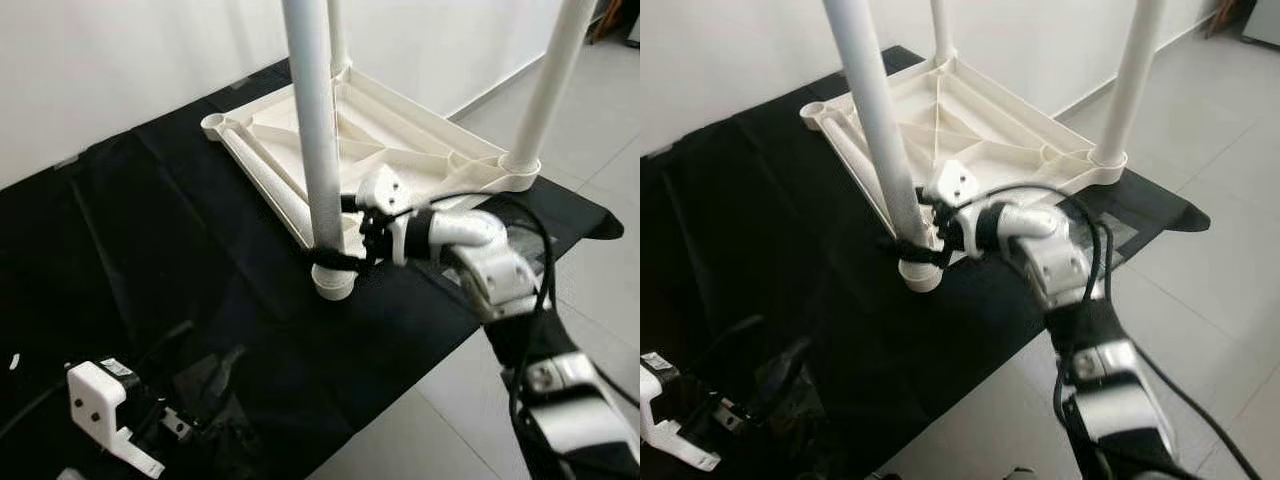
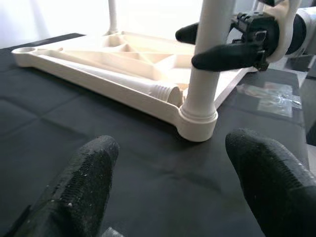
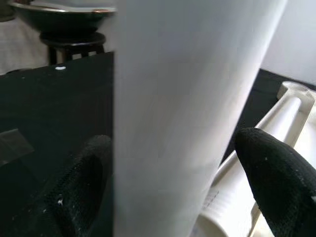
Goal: Building children table
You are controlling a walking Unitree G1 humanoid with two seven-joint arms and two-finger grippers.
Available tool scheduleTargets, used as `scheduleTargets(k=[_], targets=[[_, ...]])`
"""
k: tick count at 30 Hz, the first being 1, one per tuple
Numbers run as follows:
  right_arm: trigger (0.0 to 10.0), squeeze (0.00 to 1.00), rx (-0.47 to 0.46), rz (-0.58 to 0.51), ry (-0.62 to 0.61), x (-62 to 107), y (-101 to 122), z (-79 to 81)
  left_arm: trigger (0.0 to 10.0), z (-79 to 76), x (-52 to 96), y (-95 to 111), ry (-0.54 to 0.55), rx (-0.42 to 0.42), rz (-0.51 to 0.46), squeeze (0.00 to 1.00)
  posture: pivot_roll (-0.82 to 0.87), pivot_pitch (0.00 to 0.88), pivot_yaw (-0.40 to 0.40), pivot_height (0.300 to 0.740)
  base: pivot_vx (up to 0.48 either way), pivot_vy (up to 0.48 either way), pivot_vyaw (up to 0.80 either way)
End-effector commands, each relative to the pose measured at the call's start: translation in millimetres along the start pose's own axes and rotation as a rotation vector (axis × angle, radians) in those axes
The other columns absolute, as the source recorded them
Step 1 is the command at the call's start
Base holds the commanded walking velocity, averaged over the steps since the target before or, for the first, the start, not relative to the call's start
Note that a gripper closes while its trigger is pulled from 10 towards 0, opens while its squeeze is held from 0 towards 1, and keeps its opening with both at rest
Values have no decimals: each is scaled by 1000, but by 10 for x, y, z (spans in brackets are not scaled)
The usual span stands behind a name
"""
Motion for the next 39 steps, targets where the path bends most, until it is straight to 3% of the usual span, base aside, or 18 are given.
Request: scheduleTargets(k=[1, 2, 4, 12, 16, 18, 19, 20, 21, 22, 26, 32, 33, 34, 35, 37, 38, 39], targets=[[10000, 0, -11, -15, 22, -10, -23, 26, 10000, -2, 25, 38, -12, -23, 0, 0, 48, 226, 86, 740, 0, 0, 0], [549, 0, -17, -14, 40, 5, -17, -19, 10000, -19, 34, 37, -11, -17, -2, 0, 49, 228, 84, 740, 0, 0, 0], [0, 0, -24, -14, 61, 19, -18, -46, 10000, -38, 40, 36, -12, -11, -4, 0, 49, 231, 84, 740, 0, 0, 0], [0, 0, -72, -34, 132, 51, -59, -16, 10000, -89, 39, 36, -23, 4, -7, 0, 44, 237, 85, 740, 0, 0, 0], [0, 0, -118, 3, 40, 48, -196, 34, 10000, -86, 31, 38, -20, 1, -9, 0, 40, 237, 76, 740, 0, 0, 0], [0, 0, -161, 66, -118, -23, -361, 124, 10000, -76, 30, 41, -15, -4, -12, 0, 36, 237, 69, 740, 0, 0, 0], [0, 0, -217, 122, -332, -88, -473, 177, 10000, -70, 27, 45, -11, -7, -14, 0, 36, 238, 69, 740, 0, 0, 0], [0, 0, -217, 122, -332, -88, -473, 177, 10000, -70, 27, 45, -11, -7, -14, 0, 36, 238, 69, 740, 0, 0, 0], [0, 0, -282, 190, -574, -50, -575, 232, 10000, -60, 23, 52, -9, -10, -15, 0, 34, 240, 73, 740, 0, 0, 0], [0, 0, -325, 237, -665, -26, -606, 482, 10000, -42, 11, 62, -4, -13, -19, 0, 35, 242, 87, 740, 0, 0, 0], [0, 0, -373, 226, -684, -88, -504, 748, 10000, -7, -17, 52, -7, -16, -20, 0, 4, 217, 109, 740, 0, 0, 0], [0, 0, -373, 167, -607, -256, -406, 750, 10000, 24, -108, 44, -35, -25, -24, 0, 6, 198, 110, 740, 0, 0, 0], [3725, 0, -376, 154, -594, -288, -369, 748, 10000, 41, -126, 57, -34, -29, -29, 0, 0, 201, 116, 740, 0, 0, 0], [3725, 0, -376, 154, -594, -288, -369, 748, 10000, 41, -126, 57, -34, -29, -29, 0, 0, 201, 116, 740, 0, 0, 0], [10000, 0, -383, 133, -581, -314, -325, 749, 10000, 53, -134, 65, -28, -31, -33, 0, 0, 201, 117, 740, 0, 0, 0], [10000, 0, -383, 109, -557, -332, -265, 777, 10000, 55, -135, 62, -22, -31, -34, 0, 1, 204, 118, 740, 0, 0, 0], [10000, 51, -378, 89, -535, -343, -215, 806, 10000, 54, -134, 55, -18, -30, -34, 0, 0, 203, 119, 740, 0, 0, 0], [10000, 1000, -394, 69, -536, -339, -143, 845, 10000, 55, -137, 48, -12, -30, -33, 0, -6, 196, 121, 740, 0, 0, 0]])
Point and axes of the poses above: a point about 5 cm out from each wrist's last joint towards the gripper, its own x axis pointing back from the gripper into the wrist, its own y axis along the axis of the wrist's last joint, z = x × y, the point moved 3 cm from there along -x, pointing out of the wrist towards the gripper, and after that the axes turned 3 degrees about x, right-handed, at the moved point
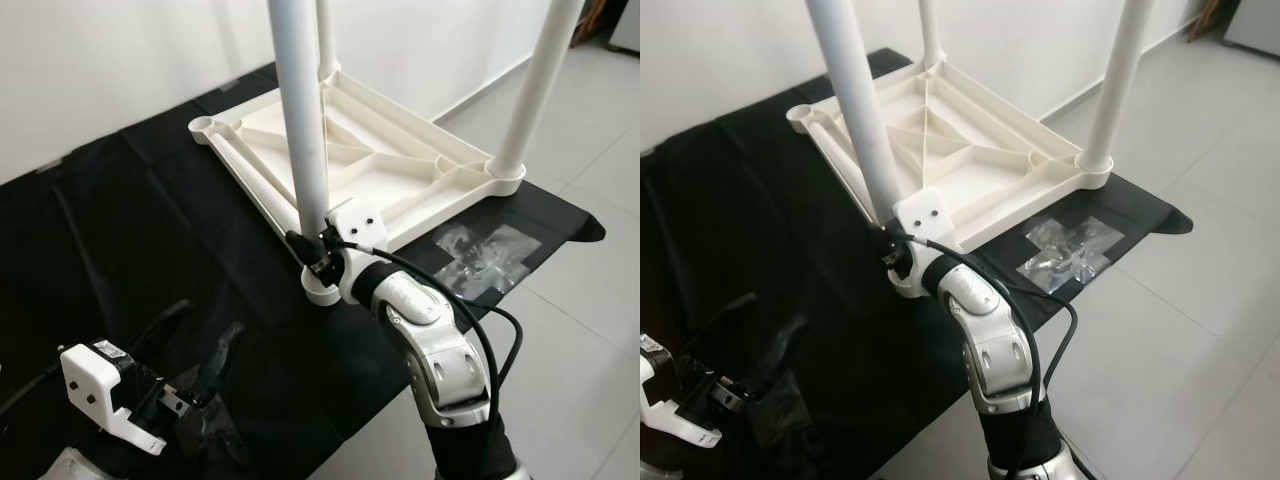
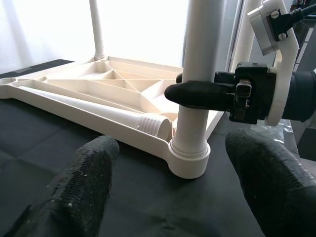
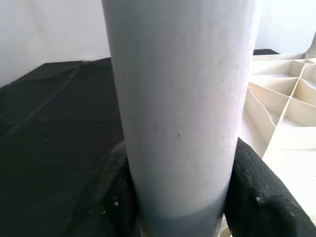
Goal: Building children table
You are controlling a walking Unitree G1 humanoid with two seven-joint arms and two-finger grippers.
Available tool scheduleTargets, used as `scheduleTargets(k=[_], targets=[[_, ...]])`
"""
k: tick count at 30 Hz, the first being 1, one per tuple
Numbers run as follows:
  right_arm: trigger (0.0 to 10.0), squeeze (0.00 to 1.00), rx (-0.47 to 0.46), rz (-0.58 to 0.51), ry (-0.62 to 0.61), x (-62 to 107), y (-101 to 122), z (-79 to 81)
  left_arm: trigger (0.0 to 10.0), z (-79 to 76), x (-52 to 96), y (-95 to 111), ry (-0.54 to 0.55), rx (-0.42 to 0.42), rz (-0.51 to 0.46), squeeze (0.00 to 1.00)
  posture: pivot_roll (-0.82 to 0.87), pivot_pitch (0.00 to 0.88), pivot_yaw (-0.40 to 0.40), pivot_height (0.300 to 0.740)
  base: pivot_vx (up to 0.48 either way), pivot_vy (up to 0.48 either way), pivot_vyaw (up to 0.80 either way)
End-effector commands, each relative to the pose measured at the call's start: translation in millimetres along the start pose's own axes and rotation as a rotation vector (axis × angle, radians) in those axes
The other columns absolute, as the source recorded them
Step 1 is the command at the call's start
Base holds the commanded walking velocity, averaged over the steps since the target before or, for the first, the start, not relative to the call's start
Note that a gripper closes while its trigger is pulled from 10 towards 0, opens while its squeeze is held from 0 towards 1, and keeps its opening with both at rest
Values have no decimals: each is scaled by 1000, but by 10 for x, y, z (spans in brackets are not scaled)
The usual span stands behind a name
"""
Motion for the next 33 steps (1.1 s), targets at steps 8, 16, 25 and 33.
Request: scheduleTargets(k=[8, 16, 25, 33], targets=[[10000, 1000, -79, -30, 156, 322, -35, 166, 10000, 131, -20, -83, 99, -15, 35, 0, -20, 194, 131, 740, 0, 0, 0], [10000, 1000, -1, 61, 19, 624, -384, -14, 10000, 344, 38, -199, 303, -11, 101, 0, -29, 191, 143, 740, 0, 0, 0], [10000, 0, -27, 84, -51, 654, -479, -102, 10000, 460, 103, -269, 457, -32, 145, 0, -27, 179, 139, 740, 0, 0, 0], [10000, 0, -11, 75, -14, 627, -483, -82, 10000, 381, 107, -317, 444, 31, 159, 0, -32, 178, 131, 740, 0, -360, 0]])
Point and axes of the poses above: a point about 5 cm out from each wrist's last joint towards the gripper, its own x axis pointing back from the gripper into the wrist, its own y axis along the axis of the wrist's last joint, z = x × y, the point moved 3 cm from there along -x, pointing out of the wrist towards the gripper, and after that the axes turned 3 degrees about x, right-handed, at the moved point
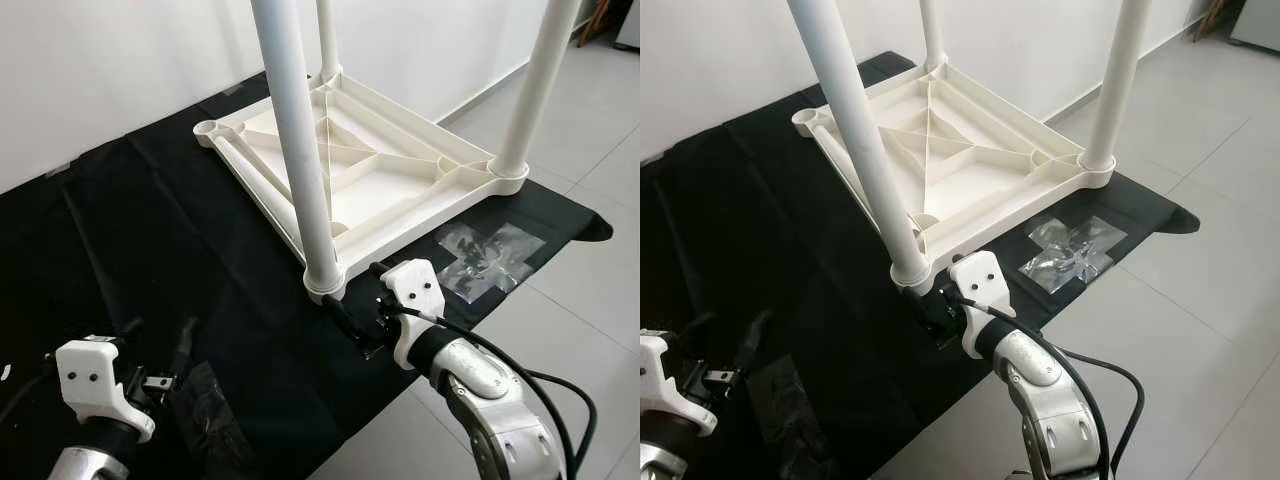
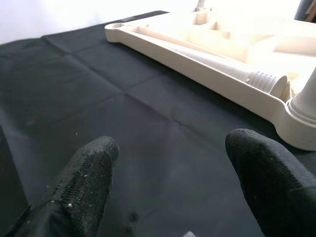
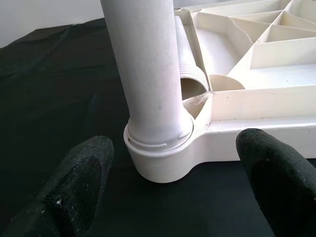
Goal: Building children table
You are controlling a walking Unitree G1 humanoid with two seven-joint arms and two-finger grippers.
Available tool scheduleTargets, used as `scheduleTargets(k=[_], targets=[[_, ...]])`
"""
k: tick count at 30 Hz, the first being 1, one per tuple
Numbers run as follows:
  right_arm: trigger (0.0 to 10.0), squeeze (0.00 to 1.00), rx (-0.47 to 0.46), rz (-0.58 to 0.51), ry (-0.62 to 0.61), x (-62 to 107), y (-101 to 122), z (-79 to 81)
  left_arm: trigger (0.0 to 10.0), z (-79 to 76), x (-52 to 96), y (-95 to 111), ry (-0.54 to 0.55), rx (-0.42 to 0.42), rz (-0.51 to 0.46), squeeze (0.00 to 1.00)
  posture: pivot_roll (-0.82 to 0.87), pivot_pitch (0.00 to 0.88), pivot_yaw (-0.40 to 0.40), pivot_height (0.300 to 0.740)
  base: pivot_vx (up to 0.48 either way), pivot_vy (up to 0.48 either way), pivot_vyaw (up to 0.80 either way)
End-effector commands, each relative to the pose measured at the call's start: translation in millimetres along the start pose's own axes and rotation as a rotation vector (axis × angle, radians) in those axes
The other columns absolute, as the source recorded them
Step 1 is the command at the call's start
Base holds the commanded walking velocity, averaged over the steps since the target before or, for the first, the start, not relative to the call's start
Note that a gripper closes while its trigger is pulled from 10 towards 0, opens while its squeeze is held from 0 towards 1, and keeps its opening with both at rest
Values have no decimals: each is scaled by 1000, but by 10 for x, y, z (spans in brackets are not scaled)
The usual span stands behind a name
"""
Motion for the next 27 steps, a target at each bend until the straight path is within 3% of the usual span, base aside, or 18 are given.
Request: scheduleTargets(k=[1, 17, 27], targets=[[10000, 0, -6, -16, 32, -18, 5, 51, 10000, -31, 32, -38, 7, 29, 21, 0, -32, 178, 130, 740, 0, -480, 0], [10000, 0, -6, -14, 73, -32, -48, 75, 10000, -117, 42, -64, 0, 55, 26, 0, -45, 151, 117, 740, 0, -480, 0], [10000, 0, 22, -8, 94, -37, -64, 89, 10000, -144, 10, -66, -19, 12, 51, 0, -42, 157, 117, 740, 0, -391, 80]])
Point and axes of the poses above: a point about 5 cm out from each wrist's last joint towards the gripper, its own x axis pointing back from the gripper into the wrist, its own y axis along the axis of the wrist's last joint, z = x × y, the point moved 3 cm from there along -x, pointing out of the wrist towards the gripper, and after that the axes turned 3 degrees about x, right-handed, at the moved point
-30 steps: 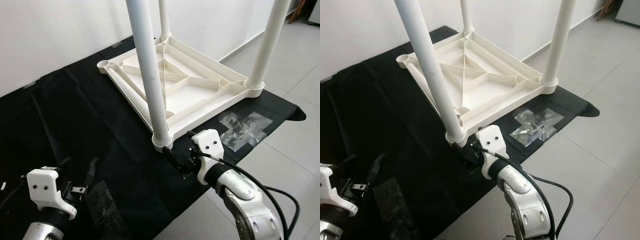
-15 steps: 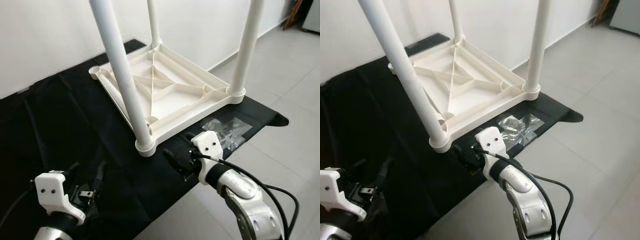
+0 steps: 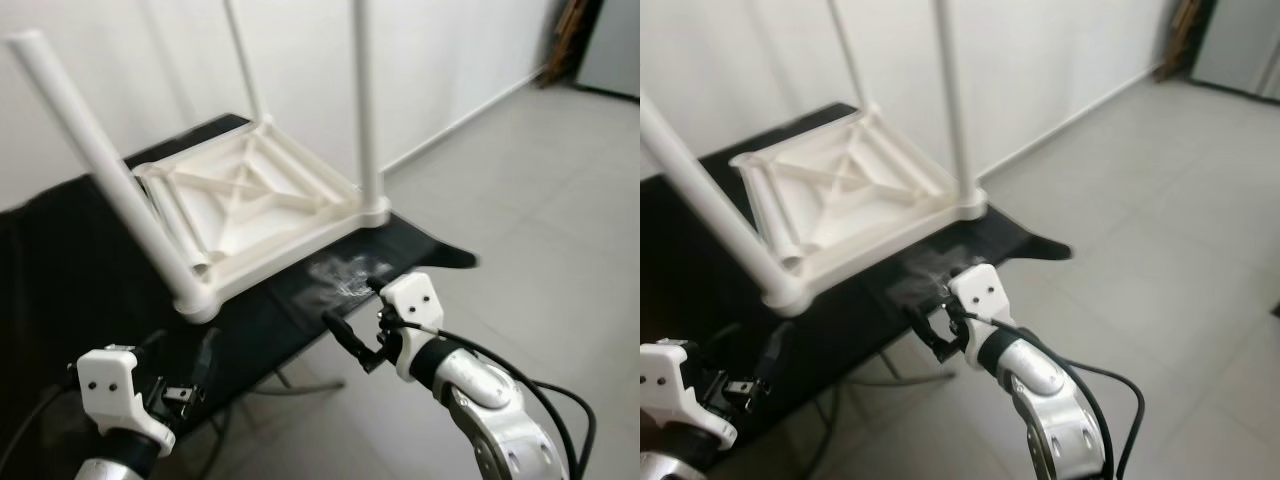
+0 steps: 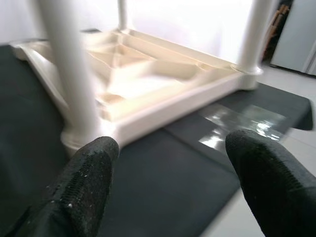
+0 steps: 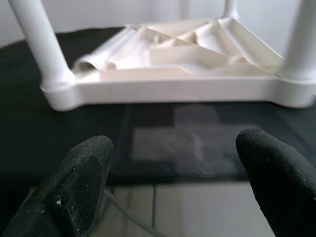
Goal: Building children table
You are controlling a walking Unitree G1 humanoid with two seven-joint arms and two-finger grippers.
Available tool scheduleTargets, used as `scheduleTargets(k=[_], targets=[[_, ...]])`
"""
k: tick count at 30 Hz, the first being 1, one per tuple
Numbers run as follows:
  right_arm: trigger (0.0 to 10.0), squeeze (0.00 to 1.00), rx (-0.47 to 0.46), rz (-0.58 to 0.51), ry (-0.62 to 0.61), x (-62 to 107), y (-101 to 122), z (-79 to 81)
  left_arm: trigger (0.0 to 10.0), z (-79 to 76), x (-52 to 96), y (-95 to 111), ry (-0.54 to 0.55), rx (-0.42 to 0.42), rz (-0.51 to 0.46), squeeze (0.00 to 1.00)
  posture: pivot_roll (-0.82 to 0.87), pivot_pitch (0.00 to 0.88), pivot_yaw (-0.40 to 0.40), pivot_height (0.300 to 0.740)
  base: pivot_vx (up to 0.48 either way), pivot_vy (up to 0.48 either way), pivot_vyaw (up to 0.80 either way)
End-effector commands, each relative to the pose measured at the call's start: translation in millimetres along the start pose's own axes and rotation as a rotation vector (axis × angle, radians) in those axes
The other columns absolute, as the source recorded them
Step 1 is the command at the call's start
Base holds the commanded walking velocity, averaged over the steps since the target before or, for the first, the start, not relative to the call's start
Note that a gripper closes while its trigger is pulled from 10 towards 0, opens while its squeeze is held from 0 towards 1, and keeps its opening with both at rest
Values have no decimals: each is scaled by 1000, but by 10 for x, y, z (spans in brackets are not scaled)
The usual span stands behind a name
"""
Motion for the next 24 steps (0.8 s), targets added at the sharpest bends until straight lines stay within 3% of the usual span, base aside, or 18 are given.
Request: scheduleTargets(k=[1, 18, 24], targets=[[10000, 0, 6, -3, 46, -38, -13, 97, 10000, 50, 9, -36, 17, -46, 41, 0, -40, 156, 118, 740, 0, 0, 800], [10000, 0, -12, -1, 32, -62, -29, 67, 10000, 61, -44, 0, 15, -84, 35, 0, -41, 159, 120, 740, 0, 0, 800], [10000, 0, -29, -5, 28, -72, -23, 65, 10000, 112, -45, -5, 31, -81, 36, 0, -41, 159, 122, 740, 0, 0, 0]])
Point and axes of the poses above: a point about 5 cm out from each wrist's last joint towards the gripper, its own x axis pointing back from the gripper into the wrist, its own y axis along the axis of the wrist's last joint, z = x × y, the point moved 3 cm from there along -x, pointing out of the wrist towards the gripper, and after that the axes turned 3 degrees about x, right-handed, at the moved point
